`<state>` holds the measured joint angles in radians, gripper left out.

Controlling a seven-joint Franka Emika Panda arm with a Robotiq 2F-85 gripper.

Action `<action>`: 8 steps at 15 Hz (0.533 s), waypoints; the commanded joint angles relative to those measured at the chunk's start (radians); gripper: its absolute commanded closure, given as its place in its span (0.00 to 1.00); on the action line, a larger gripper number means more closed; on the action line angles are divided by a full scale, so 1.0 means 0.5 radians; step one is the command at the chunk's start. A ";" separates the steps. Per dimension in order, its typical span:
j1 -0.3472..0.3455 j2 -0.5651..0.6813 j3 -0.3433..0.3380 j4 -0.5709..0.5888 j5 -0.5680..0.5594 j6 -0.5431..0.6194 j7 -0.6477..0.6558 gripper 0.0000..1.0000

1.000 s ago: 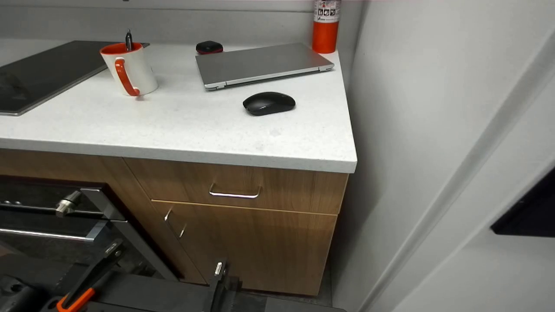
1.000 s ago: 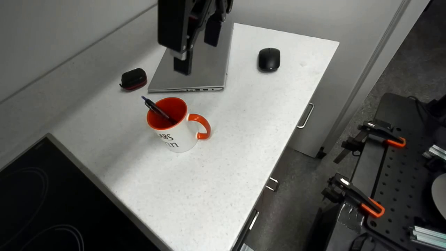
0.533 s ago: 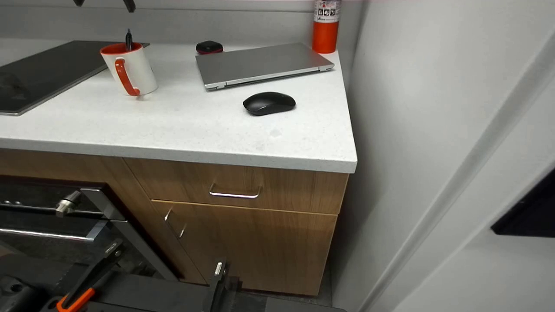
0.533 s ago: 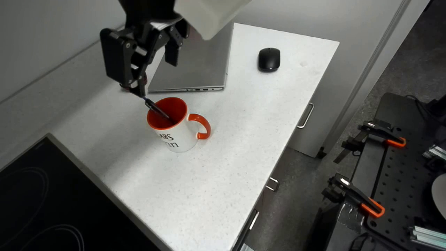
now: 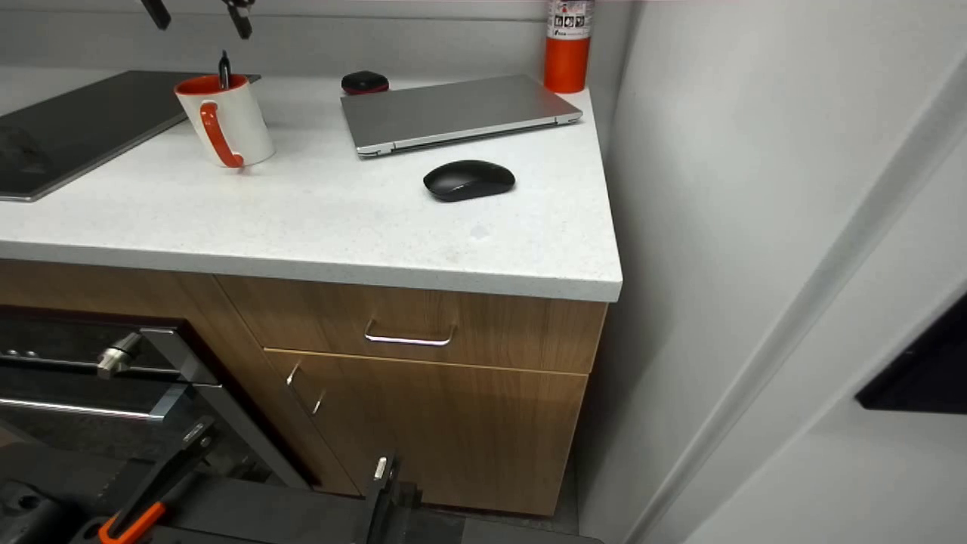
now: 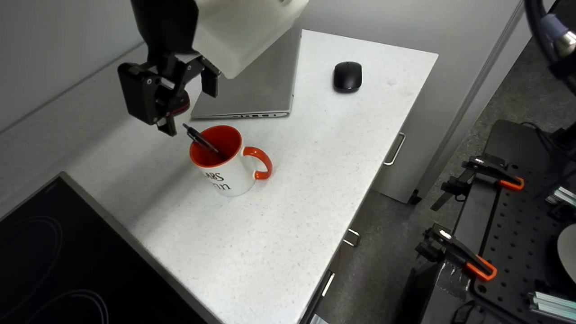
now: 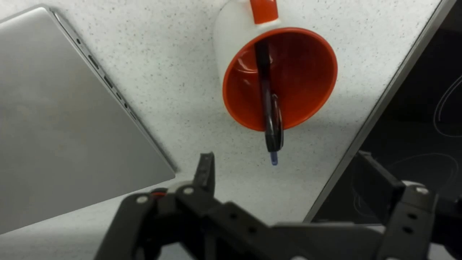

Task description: Put the pen on the counter

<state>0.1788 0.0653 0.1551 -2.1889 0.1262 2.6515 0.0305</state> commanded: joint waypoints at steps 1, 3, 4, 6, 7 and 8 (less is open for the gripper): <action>-0.002 0.032 0.026 0.020 0.025 -0.004 -0.015 0.00; 0.006 0.049 0.034 0.018 -0.009 0.031 0.010 0.00; 0.007 0.056 0.042 0.019 0.002 0.035 0.003 0.00; 0.009 0.067 0.049 0.014 -0.026 0.050 0.013 0.00; 0.007 0.070 0.051 0.013 -0.023 0.057 0.009 0.00; 0.005 0.077 0.051 0.013 -0.027 0.071 0.005 0.00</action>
<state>0.1795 0.0853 0.1789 -2.1915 0.1266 2.6520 0.0296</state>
